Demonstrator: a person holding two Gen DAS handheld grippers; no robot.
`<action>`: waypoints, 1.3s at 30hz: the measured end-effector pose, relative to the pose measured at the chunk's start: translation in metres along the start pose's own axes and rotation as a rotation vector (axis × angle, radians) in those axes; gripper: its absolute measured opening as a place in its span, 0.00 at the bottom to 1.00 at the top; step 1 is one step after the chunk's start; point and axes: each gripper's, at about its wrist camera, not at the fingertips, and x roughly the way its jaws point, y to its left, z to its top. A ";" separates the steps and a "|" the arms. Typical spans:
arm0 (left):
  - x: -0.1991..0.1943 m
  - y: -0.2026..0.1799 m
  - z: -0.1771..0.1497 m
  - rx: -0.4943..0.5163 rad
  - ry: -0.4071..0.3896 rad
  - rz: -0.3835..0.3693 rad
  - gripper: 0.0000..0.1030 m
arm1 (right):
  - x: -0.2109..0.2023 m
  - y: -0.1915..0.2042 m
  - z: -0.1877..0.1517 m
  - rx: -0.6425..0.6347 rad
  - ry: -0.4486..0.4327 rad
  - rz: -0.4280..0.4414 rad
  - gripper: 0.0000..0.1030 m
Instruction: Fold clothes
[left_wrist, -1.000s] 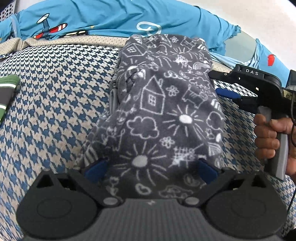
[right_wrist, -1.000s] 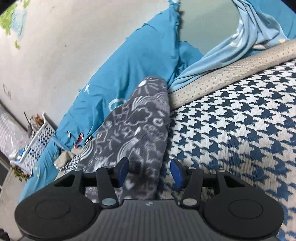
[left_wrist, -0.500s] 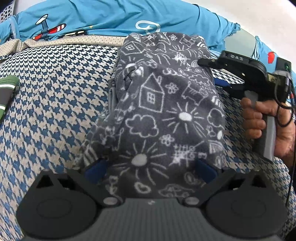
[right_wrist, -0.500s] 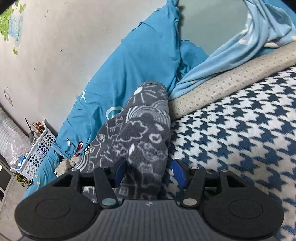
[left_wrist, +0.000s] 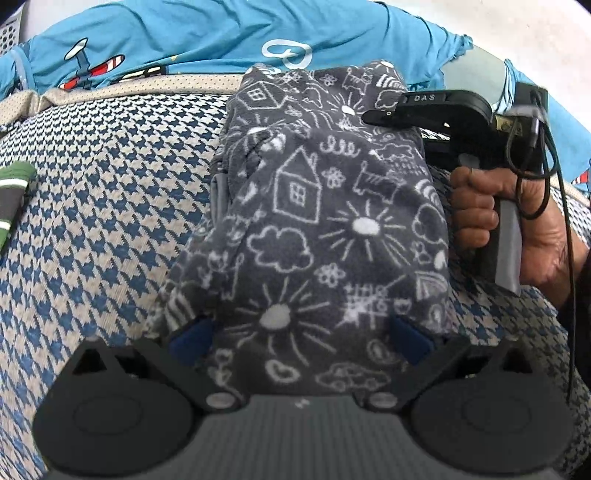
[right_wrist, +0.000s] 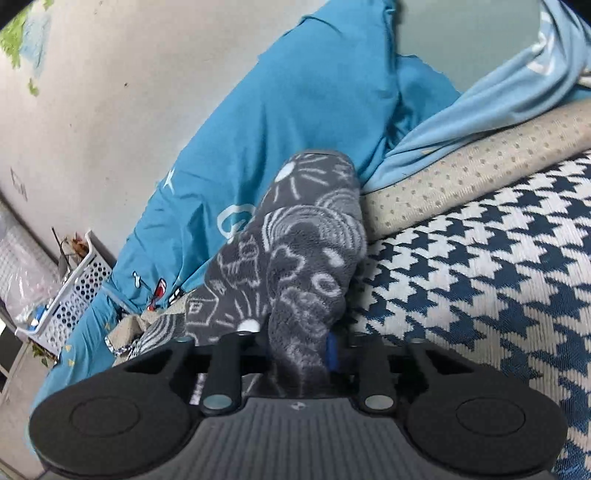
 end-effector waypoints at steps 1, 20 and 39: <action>0.000 -0.001 0.000 0.010 0.000 0.000 1.00 | -0.002 0.003 0.000 0.001 -0.006 -0.011 0.17; -0.020 -0.016 -0.003 0.128 -0.061 -0.286 1.00 | -0.144 0.005 0.029 0.031 -0.282 -0.402 0.14; -0.036 0.017 -0.018 -0.043 -0.105 -0.266 1.00 | -0.299 -0.031 -0.019 0.032 -0.321 -0.742 0.23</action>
